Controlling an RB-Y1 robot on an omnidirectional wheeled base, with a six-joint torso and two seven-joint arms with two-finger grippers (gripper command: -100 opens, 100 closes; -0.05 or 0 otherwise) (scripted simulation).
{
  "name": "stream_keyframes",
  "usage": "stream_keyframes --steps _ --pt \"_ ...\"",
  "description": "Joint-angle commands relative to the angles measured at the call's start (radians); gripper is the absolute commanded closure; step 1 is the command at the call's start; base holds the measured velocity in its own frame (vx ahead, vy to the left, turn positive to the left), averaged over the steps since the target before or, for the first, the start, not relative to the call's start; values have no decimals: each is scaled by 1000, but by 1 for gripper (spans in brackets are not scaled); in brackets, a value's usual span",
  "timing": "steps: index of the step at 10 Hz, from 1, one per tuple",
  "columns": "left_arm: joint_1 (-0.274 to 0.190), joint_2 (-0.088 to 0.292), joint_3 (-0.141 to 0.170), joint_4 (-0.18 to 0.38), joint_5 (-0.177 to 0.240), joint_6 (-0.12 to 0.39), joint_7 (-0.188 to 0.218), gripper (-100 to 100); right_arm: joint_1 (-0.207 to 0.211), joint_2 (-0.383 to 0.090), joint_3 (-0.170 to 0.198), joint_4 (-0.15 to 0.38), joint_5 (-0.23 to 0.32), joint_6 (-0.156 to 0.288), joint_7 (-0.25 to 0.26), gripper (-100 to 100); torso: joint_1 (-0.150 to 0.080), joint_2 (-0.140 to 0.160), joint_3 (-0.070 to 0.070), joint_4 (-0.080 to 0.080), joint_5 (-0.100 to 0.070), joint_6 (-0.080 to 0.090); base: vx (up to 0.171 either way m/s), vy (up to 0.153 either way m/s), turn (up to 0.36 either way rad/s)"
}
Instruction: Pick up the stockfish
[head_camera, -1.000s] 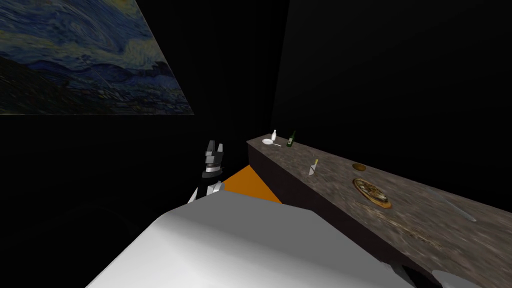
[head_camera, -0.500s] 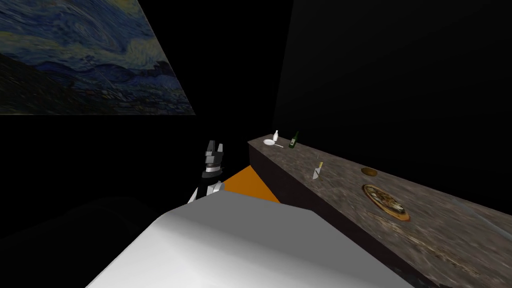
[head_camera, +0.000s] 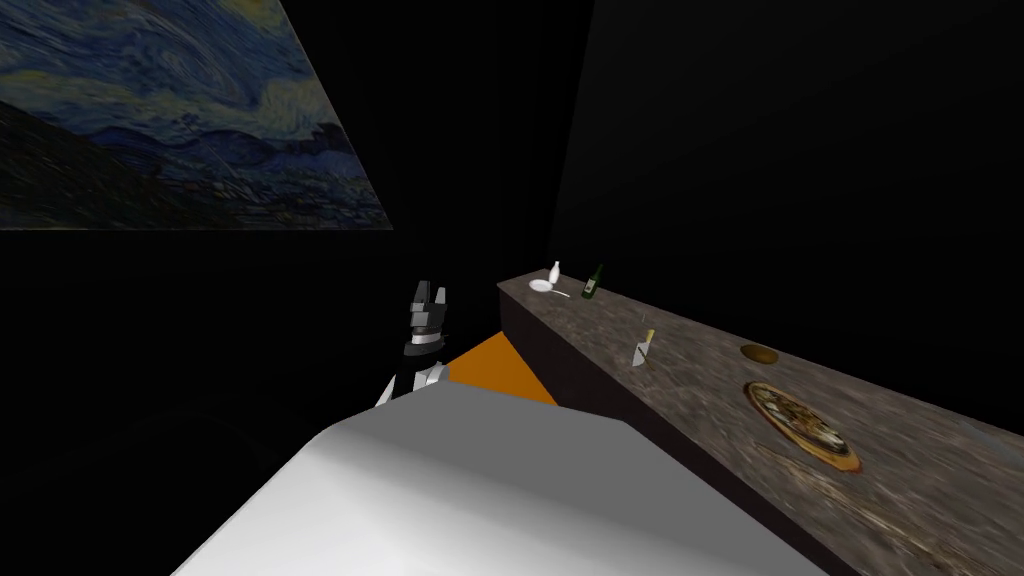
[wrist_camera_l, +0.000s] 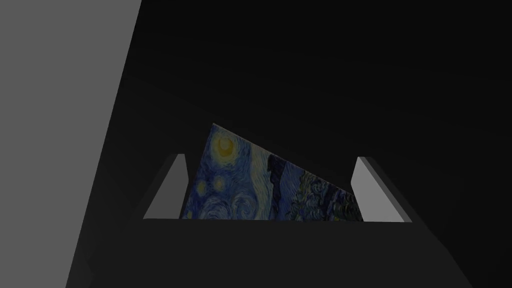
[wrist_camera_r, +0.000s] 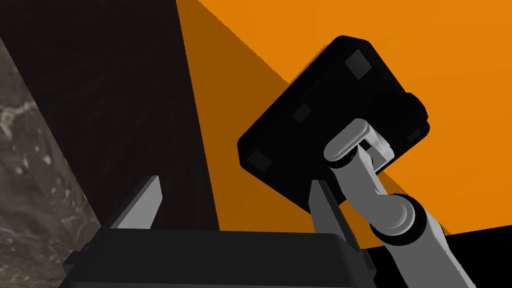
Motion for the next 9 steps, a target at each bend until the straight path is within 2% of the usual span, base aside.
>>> stream_keyframes --steps 1,2,3,4,5,7,8,9 --pt "0 0 0 0 0 0 0 0 5 -27 7 30 5 1 8 -100 0 0 0 0 0 0 40 -5 49" --pt "0 0 0 0 0 0 0 0 4 -70 25 60 26 4 12 -100 0 0 0 0 0 1 45 -10 66" --pt "0 0 0 0 0 0 0 0 4 -70 25 75 26 4 12 -100 0 -1 0 0 0 0 46 -17 43" --pt "0 0 0 0 0 0 0 0 3 -107 41 117 45 7 15 -100 -1 -1 0 0 -1 1 57 -24 65" --pt "0 0 0 0 0 0 0 0 3 -107 41 117 45 7 15 -100 -1 -1 -1 0 0 0 41 -24 46" --pt "0 0 0 0 0 0 0 0 -1 -162 66 183 77 14 17 -100 -1 0 0 0 0 0 43 -32 81" --pt "0 0 0 0 0 0 0 0 -1 -162 66 183 77 14 17 -100 -2 -1 -1 0 0 0 42 -39 37" --pt "0 0 0 0 0 0 0 0 -4 -179 76 208 90 17 17 -100 -2 -1 0 0 -1 1 36 -37 52"
